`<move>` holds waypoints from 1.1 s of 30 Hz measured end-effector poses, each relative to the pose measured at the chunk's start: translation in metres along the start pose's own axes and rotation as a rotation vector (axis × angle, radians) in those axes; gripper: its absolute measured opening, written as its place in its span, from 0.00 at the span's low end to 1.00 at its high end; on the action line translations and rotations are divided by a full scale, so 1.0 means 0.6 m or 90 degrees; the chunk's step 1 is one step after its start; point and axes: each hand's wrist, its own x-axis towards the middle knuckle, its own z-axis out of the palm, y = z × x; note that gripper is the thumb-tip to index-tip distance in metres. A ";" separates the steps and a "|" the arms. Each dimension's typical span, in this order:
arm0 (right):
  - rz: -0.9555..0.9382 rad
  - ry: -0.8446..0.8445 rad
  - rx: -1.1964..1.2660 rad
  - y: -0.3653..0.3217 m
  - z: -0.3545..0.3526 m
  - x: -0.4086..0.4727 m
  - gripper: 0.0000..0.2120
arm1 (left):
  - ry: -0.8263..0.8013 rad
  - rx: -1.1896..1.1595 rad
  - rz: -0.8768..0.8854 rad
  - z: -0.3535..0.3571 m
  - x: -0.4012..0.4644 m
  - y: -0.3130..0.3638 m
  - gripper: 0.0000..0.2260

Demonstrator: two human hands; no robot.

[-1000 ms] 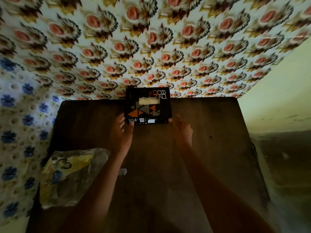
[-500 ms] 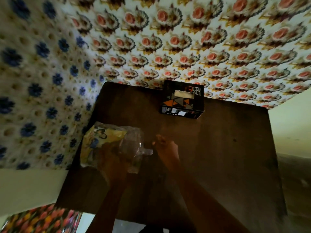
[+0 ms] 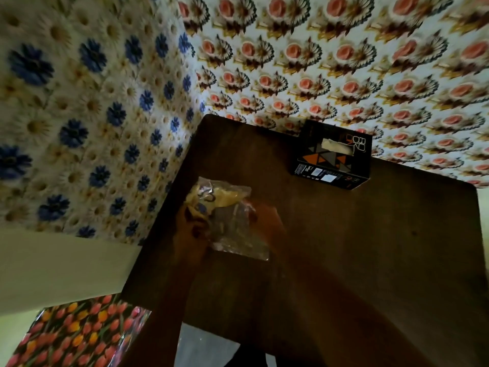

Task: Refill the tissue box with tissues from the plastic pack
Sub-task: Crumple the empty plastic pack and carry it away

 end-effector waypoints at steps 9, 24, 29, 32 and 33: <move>-0.056 -0.105 -0.225 0.010 -0.005 0.003 0.23 | -0.083 0.368 0.192 0.053 0.030 0.039 0.27; 0.292 0.176 0.240 0.062 0.057 -0.138 0.05 | -0.126 0.166 0.234 0.080 -0.011 0.040 0.30; 0.281 0.226 0.268 0.054 0.043 -0.090 0.06 | -0.210 0.165 0.244 0.093 -0.055 0.008 0.39; 0.265 0.177 0.300 0.058 0.039 -0.084 0.06 | -0.120 0.191 0.283 0.108 -0.048 -0.008 0.29; 0.271 0.167 0.310 0.062 0.035 -0.088 0.07 | -0.091 0.207 0.281 0.110 -0.044 -0.006 0.24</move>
